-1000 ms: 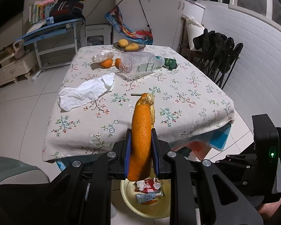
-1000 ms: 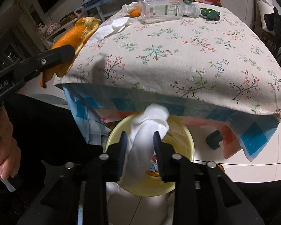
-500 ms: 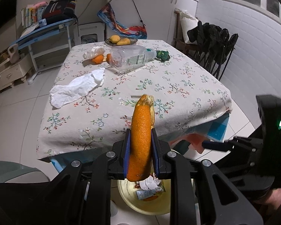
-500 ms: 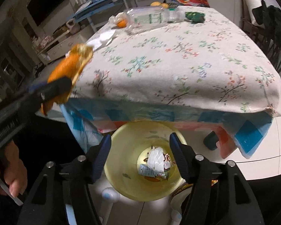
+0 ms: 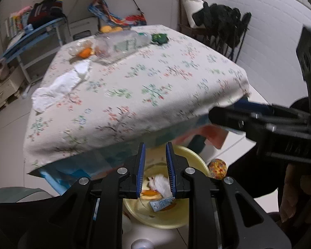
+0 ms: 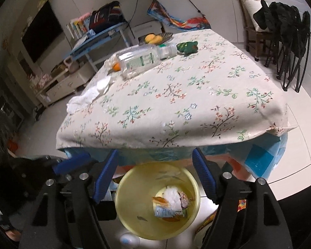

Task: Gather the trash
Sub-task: 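Raise both tools from the basin back over the table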

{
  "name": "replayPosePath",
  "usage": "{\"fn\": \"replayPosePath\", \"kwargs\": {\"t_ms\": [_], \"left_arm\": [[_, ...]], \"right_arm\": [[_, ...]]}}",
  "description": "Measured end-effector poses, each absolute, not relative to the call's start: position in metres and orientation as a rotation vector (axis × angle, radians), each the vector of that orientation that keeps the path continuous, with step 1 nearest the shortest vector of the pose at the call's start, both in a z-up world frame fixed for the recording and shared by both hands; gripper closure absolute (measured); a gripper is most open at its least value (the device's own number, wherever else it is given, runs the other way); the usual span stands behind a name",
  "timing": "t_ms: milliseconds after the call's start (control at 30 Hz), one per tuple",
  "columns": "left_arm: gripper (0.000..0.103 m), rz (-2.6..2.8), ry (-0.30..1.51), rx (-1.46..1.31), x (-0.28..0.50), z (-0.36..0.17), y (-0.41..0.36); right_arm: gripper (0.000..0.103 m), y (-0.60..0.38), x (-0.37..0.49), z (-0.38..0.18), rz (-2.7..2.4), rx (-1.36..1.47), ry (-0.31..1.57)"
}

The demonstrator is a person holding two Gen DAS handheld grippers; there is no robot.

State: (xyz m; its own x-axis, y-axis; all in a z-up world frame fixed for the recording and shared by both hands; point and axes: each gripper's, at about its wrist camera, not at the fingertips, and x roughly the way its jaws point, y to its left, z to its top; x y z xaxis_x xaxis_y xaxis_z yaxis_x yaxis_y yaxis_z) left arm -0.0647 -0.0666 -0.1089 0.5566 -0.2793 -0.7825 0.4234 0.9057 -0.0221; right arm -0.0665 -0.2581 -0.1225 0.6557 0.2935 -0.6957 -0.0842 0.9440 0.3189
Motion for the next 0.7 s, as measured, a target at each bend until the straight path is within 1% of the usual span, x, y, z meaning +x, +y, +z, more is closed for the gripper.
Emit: {"fn": "replayPosePath", "kwargs": {"t_ms": [167,200,233,267,300,367,400,433,467,567,700], "left_arm": [[0.084,-0.413,0.889,0.175,-0.065,-0.110,-0.067],[0.082,-0.405,0.886,0.168,-0.065,-0.109,-0.066],[0.077,-0.399,0.883,0.164,-0.064,-0.109,-0.065],[0.070,-0.383,0.874,0.162,-0.064,-0.108,-0.063],[0.066,-0.370,0.861,0.165,-0.065,-0.106,-0.063],[0.052,-0.346,0.832,0.175,-0.067,-0.102,-0.062],[0.047,-0.331,0.813,0.180,-0.068,-0.100,-0.061],[0.040,-0.315,0.795,0.185,-0.069,-0.098,-0.061],[0.036,-0.306,0.783,0.187,-0.070,-0.096,-0.060],[0.031,-0.284,0.763,0.185,-0.069,-0.092,-0.057],[0.028,-0.259,0.753,0.169,-0.068,-0.089,-0.053]], "right_arm": [[0.031,-0.261,-0.066,-0.121,0.215,0.281,0.816],[0.030,-0.262,-0.067,-0.120,0.212,0.281,0.813],[0.028,-0.262,-0.068,-0.119,0.209,0.282,0.809],[0.028,-0.263,-0.068,-0.119,0.208,0.283,0.807],[0.027,-0.263,-0.068,-0.119,0.207,0.284,0.807],[0.027,-0.263,-0.068,-0.119,0.204,0.282,0.804],[0.027,-0.262,-0.068,-0.119,0.203,0.280,0.803],[0.026,-0.262,-0.068,-0.119,0.203,0.277,0.802],[0.025,-0.261,-0.068,-0.119,0.201,0.274,0.801],[0.024,-0.261,-0.068,-0.119,0.201,0.265,0.798],[0.021,-0.261,-0.068,-0.117,0.195,0.256,0.789]]}}
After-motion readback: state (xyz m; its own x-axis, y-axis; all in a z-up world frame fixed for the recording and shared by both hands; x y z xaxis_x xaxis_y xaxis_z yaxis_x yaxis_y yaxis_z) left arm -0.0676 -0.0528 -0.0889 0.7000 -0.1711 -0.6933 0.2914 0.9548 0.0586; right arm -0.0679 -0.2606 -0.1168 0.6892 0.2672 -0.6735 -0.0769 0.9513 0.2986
